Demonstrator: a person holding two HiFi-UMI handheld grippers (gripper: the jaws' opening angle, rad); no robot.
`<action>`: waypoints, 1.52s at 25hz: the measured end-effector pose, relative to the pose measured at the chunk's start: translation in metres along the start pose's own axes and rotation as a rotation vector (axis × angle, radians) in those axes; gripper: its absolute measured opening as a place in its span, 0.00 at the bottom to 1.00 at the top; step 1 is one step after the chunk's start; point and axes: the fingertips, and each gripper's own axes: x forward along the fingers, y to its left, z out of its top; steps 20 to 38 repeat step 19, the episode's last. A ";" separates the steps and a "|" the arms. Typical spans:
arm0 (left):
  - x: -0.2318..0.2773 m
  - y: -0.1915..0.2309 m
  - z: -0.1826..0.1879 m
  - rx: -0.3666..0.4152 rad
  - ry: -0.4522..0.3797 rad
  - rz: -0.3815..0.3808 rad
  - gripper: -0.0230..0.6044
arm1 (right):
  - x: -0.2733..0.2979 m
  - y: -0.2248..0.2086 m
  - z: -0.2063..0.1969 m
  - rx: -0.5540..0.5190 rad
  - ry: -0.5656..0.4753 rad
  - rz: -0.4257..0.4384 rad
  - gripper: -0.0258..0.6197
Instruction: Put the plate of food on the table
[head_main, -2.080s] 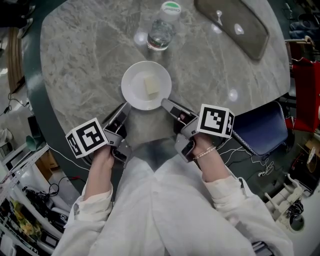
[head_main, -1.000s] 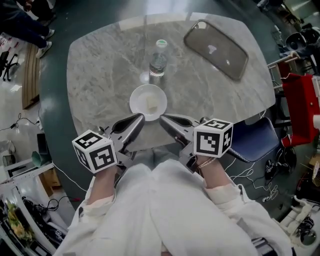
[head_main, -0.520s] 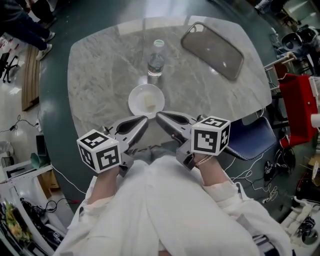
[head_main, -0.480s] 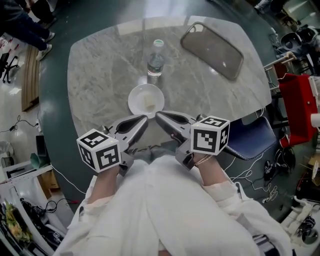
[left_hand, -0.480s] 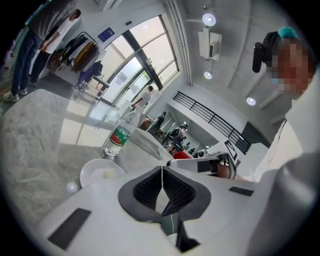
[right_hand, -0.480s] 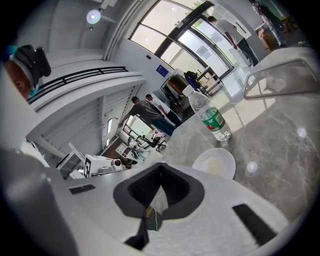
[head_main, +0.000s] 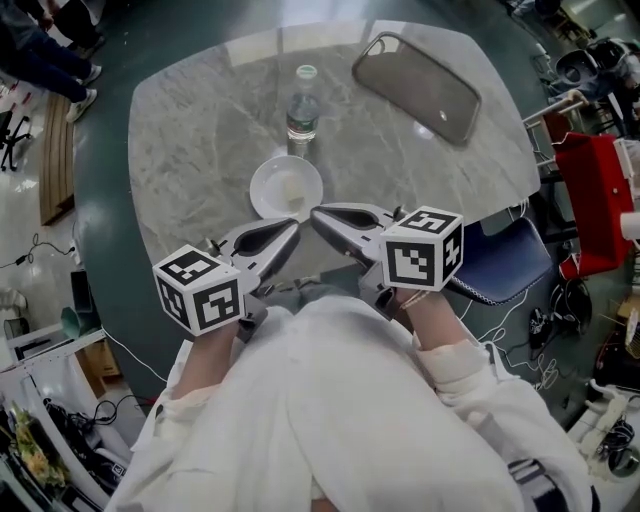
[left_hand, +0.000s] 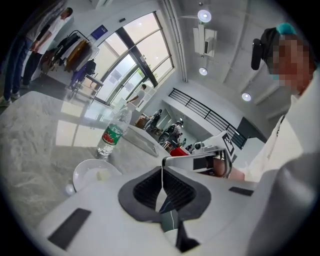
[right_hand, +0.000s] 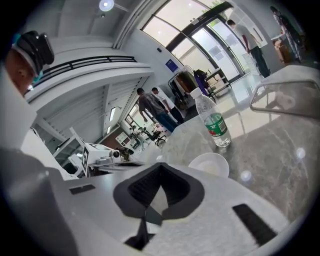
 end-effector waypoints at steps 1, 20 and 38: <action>0.001 -0.001 -0.001 0.000 0.003 -0.005 0.07 | -0.002 0.000 -0.002 -0.019 0.020 -0.001 0.04; 0.012 -0.006 -0.004 0.001 0.021 -0.041 0.07 | -0.021 0.011 0.007 -0.215 0.132 0.050 0.04; 0.012 -0.006 -0.004 0.001 0.021 -0.041 0.07 | -0.021 0.011 0.007 -0.215 0.132 0.050 0.04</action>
